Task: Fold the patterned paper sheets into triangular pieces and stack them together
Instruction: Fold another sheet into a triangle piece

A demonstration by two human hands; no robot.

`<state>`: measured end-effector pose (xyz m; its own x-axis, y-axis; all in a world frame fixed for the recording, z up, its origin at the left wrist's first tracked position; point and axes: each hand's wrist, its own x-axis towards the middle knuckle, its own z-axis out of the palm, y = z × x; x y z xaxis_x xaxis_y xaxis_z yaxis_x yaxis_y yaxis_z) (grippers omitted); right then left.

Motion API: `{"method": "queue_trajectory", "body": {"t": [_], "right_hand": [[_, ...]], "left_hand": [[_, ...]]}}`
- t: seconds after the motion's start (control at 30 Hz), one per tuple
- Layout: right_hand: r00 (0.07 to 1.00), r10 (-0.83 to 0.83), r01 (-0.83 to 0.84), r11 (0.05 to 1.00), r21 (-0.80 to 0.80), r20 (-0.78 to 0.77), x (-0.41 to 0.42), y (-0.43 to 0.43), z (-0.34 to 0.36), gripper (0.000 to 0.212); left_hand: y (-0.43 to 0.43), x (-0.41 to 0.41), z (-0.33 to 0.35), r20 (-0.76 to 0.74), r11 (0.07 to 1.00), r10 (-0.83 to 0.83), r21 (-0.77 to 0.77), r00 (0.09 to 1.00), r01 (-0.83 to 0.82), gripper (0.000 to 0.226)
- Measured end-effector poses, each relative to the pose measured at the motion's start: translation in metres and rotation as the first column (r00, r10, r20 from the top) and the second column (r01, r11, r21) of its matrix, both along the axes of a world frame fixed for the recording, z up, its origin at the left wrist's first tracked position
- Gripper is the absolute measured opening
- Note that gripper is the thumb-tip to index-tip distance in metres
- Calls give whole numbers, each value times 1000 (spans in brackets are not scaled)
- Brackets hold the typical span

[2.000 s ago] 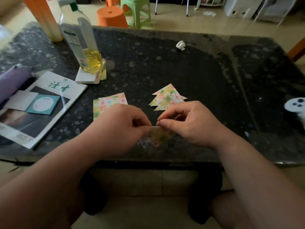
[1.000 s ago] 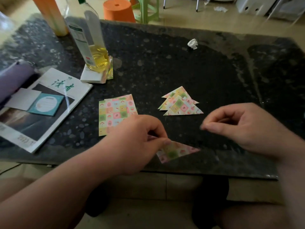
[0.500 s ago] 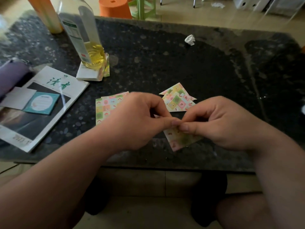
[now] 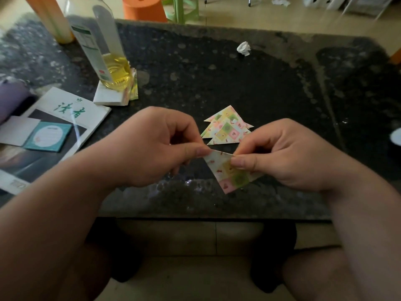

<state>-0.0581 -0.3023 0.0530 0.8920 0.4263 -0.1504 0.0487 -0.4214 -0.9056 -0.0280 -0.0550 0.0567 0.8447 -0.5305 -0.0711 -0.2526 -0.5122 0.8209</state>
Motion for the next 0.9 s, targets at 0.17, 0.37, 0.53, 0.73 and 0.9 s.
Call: {"method": "queue_trajectory", "body": {"t": [0.17, 0.37, 0.53, 0.73, 0.9], "right_hand": [[999, -37, 37, 999, 14, 36, 0, 5, 2, 18], [994, -79, 78, 997, 15, 77, 4, 2, -2, 8], [859, -263, 290, 957, 6, 439, 10, -1, -23, 19], [690, -35, 225, 960, -169, 723, 7, 12, -47, 14], [744, -26, 223, 952, -210, 668, 3, 14, -42, 23]], "left_hand": [[10, 5, -3, 11, 996, 2, -86, 1000, -1, 20], [6, 4, -8, 108, 977, 173, -145, 979, -157, 24], [3, 19, -5, -610, 706, 406, -264, 681, -657, 41], [-20, 0, -11, -797, 879, 130, -182, 589, -440, 32], [-19, 3, -18, -643, 860, 283, -158, 711, -485, 23]]}}
